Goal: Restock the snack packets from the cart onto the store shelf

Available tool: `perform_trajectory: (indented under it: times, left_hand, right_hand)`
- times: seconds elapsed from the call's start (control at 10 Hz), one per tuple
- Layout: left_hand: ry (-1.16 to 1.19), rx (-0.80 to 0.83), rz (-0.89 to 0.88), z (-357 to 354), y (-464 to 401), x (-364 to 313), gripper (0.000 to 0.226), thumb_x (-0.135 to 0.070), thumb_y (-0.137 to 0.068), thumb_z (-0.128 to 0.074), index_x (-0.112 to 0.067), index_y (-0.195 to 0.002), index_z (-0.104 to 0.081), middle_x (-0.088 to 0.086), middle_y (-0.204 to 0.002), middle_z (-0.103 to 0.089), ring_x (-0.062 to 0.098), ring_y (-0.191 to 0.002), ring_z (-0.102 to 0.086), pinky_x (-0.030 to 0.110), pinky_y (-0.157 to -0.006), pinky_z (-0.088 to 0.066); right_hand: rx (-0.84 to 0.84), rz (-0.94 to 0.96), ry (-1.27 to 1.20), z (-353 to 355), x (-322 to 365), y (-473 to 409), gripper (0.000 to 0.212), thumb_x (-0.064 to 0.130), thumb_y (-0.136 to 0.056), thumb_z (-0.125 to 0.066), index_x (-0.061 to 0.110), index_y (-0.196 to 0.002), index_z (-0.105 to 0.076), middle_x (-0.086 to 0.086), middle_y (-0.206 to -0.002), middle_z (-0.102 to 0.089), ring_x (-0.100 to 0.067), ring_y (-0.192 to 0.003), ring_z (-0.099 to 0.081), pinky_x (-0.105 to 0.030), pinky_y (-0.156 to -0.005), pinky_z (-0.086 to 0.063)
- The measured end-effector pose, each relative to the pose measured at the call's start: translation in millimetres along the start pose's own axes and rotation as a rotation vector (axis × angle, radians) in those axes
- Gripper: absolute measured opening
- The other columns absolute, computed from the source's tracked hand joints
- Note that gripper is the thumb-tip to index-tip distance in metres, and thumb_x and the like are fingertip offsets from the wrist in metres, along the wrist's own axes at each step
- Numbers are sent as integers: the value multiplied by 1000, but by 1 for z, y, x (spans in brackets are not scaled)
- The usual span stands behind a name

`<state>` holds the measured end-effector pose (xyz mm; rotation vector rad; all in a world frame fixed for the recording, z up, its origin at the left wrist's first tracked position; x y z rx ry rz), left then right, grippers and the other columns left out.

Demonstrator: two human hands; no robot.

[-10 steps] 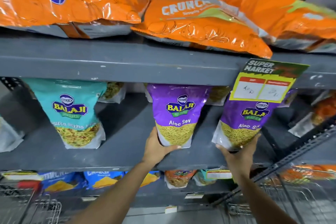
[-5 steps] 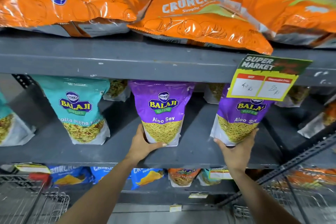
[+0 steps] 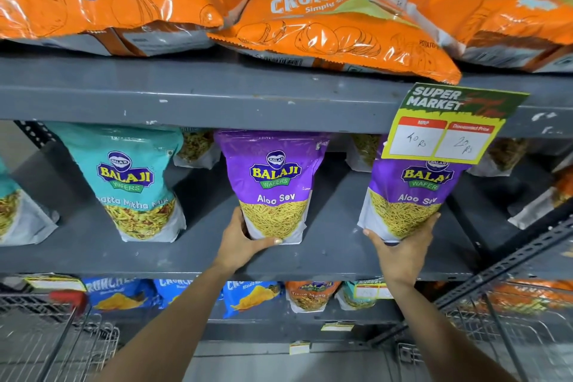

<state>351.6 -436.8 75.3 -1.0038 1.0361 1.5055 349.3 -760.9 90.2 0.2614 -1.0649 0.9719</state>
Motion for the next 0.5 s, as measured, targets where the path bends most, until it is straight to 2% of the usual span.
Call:
perform_trajectory:
  times: [0.1, 0.2, 0.3, 0.4, 0.5]
  left_hand:
    - [2, 8, -5, 0, -1, 0, 84, -31, -53, -93, -37, -118, -41, -21, -110, -61, 0, -103, -60, 13, -76, -47]
    - [8, 4, -18, 0, -1, 1, 84, -33, -53, -93, -36, -118, -40, -22, -110, -60, 0, -103, -59, 18, -79, -50]
    - [0, 7, -23, 3, -1, 1, 94, -37, -49, -94, -32, -124, -38, -17, -117, -60, 4, -108, -59, 29, -89, -52]
    - [52, 33, -52, 10, 3, 7, 115, -37, -47, -95, -29, -141, -29, -12, -139, -50, 7, -124, -52, 32, -101, -46]
    - [56, -61, -72, 21, 27, 21, 105, -31, -61, -90, -18, -146, -30, -6, -147, -42, 7, -132, -40, 36, -112, -37]
  right_hand:
    - [-10, -12, 8, 3, 0, 4, 142, 40, -52, -92, 12, -156, 0, -21, -156, -27, -36, -144, -26, -54, -107, -37]
    - [-10, -3, 16, 4, 1, 7, 143, 42, -52, -92, 13, -156, 2, -19, -159, -23, -35, -146, -23, -53, -109, -35]
    - [-4, -31, 22, 5, 2, 11, 144, 43, -52, -91, 10, -156, 4, -19, -161, -17, -33, -149, -16, -50, -116, -26]
    - [-15, -33, -90, 12, 8, 27, 139, 40, -57, -90, 10, -156, 3, -15, -162, -11, -26, -151, -8, -40, -119, -17]
    - [-87, -90, -257, 31, 27, 64, 122, 36, -63, -88, 14, -155, -11, -9, -160, -19, -22, -150, -16, -34, -120, -17]
Point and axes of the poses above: each hand's wrist, its own y-axis away from the middle knuckle, its own z-axis out of the back of the hand, x = y × z, the point moved 2 cm from there along -y, towards the middle knuckle
